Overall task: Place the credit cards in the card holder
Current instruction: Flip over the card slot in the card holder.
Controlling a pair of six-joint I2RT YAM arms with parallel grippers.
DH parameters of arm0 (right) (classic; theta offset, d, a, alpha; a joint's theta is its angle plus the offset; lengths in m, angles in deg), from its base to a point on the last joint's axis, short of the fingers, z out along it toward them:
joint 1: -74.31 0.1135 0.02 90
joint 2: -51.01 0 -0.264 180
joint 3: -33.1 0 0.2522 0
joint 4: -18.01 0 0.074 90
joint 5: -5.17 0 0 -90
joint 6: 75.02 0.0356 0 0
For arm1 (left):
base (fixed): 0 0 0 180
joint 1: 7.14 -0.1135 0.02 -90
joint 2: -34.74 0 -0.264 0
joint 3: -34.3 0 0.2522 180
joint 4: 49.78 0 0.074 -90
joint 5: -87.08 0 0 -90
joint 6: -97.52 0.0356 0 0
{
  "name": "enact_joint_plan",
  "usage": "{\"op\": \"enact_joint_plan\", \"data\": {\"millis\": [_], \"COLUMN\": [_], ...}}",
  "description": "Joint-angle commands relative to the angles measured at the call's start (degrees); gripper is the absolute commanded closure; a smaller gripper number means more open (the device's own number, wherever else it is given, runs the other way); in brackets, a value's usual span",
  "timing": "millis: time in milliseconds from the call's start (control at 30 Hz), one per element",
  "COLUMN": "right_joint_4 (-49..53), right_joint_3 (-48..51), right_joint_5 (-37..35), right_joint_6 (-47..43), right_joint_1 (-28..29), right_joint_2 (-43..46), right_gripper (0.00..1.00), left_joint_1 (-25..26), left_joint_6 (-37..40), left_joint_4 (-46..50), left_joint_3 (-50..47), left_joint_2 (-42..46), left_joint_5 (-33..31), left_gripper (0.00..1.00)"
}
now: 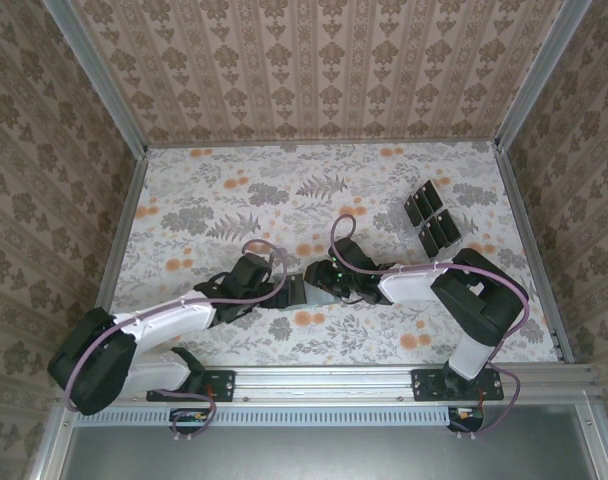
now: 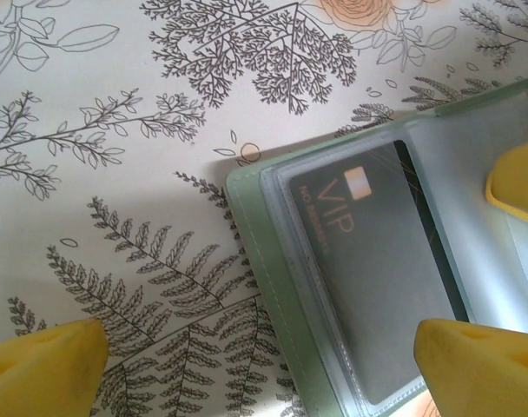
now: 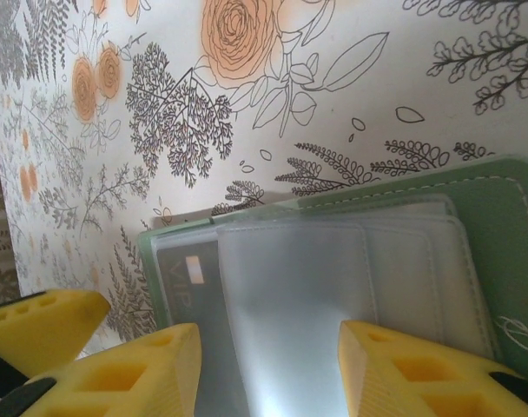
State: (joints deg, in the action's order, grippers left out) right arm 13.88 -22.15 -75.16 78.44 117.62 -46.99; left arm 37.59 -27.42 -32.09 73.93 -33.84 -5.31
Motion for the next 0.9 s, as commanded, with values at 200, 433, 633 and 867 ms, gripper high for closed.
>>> {"op": "enact_joint_plan", "data": {"millis": [200, 433, 633, 867], "right_joint_4": [-0.12, -0.66, -0.49, -0.32], "right_joint_3": [1.85, 2.56, 2.99, 3.18], "right_joint_5": [-2.12, -2.68, -3.03, -2.80], "right_joint_6": [4.54, 6.31, 6.94, 7.11], "right_joint_1": [-0.25, -0.26, -0.30, -0.16], "right_joint_2": [-0.75, -1.06, -0.63, -0.54], "right_gripper": [0.53, 0.53, 0.53, 0.52], "left_joint_1": [3.12, 5.74, 6.71, 6.99], "left_joint_6": [-0.14, 1.00, 1.19, 1.47], "left_joint_4": [-7.09, -10.04, -12.05, -13.42], "left_joint_3": [-1.12, 0.81, 1.11, 2.00], "left_joint_2": [0.89, -3.22, -6.12, -10.09], "left_joint_5": [-0.95, -1.79, -3.21, -5.30], "left_gripper": [0.00, 0.00, 0.00, 0.00]}}
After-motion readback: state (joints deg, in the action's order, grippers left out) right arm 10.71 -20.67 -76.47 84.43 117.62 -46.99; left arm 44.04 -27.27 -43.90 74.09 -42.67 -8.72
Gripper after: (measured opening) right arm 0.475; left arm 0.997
